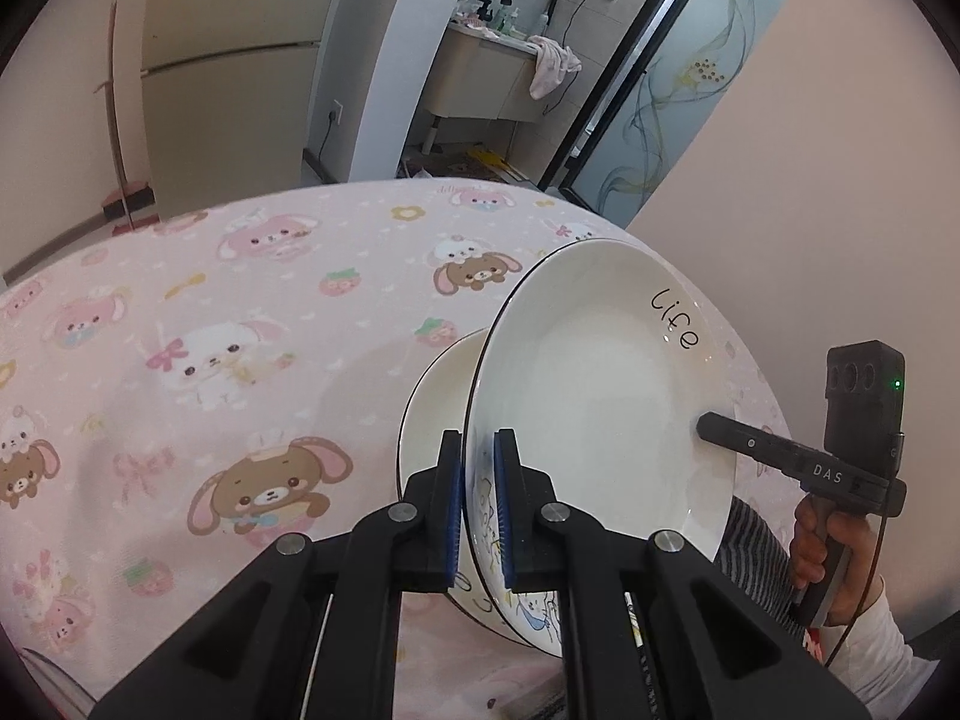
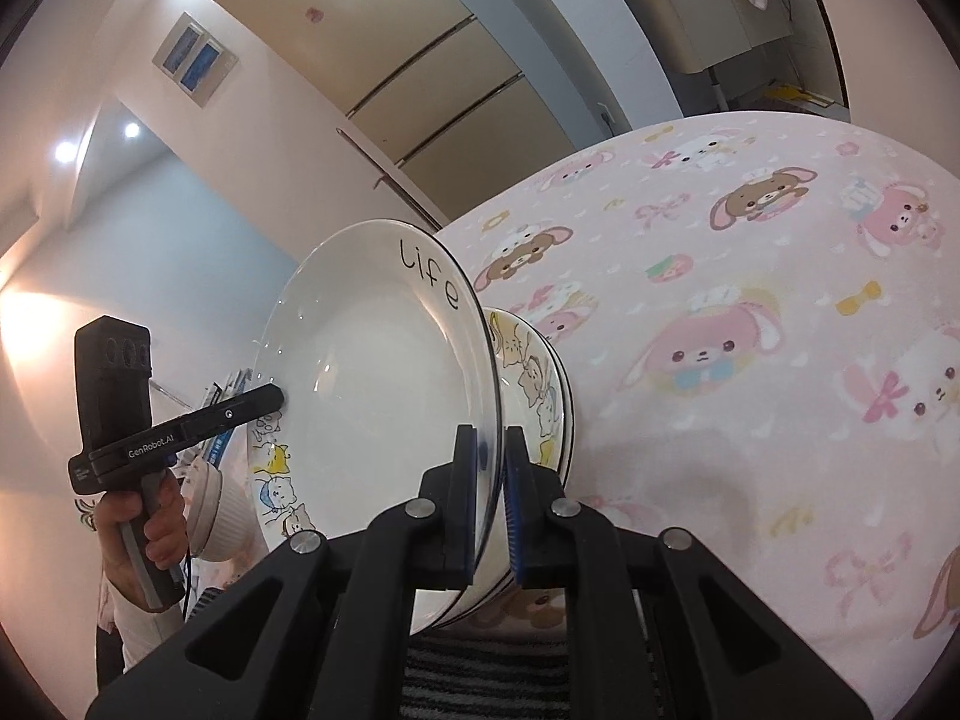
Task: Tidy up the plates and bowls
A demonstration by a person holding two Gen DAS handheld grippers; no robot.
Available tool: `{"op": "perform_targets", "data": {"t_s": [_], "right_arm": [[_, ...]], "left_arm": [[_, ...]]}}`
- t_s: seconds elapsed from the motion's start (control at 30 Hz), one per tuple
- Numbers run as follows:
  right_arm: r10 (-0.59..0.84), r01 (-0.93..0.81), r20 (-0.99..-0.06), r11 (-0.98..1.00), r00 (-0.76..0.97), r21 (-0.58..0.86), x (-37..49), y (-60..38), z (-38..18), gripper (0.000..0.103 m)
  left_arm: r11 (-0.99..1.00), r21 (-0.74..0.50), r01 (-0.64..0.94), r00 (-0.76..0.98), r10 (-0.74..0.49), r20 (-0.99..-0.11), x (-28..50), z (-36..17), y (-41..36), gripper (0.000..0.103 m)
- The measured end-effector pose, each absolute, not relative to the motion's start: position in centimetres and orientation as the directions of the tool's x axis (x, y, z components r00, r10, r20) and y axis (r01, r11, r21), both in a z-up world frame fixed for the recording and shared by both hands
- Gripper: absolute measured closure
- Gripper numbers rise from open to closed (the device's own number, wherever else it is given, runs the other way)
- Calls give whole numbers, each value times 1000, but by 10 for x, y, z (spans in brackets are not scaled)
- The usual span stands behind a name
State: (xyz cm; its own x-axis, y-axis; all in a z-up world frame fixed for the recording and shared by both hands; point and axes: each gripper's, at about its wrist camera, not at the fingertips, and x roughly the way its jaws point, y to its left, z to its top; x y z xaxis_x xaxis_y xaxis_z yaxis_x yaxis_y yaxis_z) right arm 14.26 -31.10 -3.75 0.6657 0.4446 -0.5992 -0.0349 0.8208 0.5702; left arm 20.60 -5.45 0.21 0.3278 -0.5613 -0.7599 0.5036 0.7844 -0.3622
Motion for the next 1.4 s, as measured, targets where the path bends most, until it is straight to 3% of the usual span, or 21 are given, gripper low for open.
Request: {"op": "perform_targets", "data": {"t_s": [0.5, 0.63, 1.1, 1.4], "right_arm": [[309, -26, -709, 925, 634, 380, 149, -287, -38, 88], [328, -35, -709, 918, 624, 394, 148, -290, -42, 88], [140, -93, -761, 990, 634, 105, 146, -250, -34, 81], [4, -108, -748, 990, 664, -90, 143, -233, -30, 78]], "left_arm": [[798, -348, 492, 315, -536, -784, 212, -21, -55, 94], [804, -330, 495, 318, -521, -792, 213, -24, -56, 94], [836, -235, 496, 354, -442, -824, 211, -33, -61, 89], [841, -192, 505, 373, -414, -831, 208, -36, -67, 87]]}}
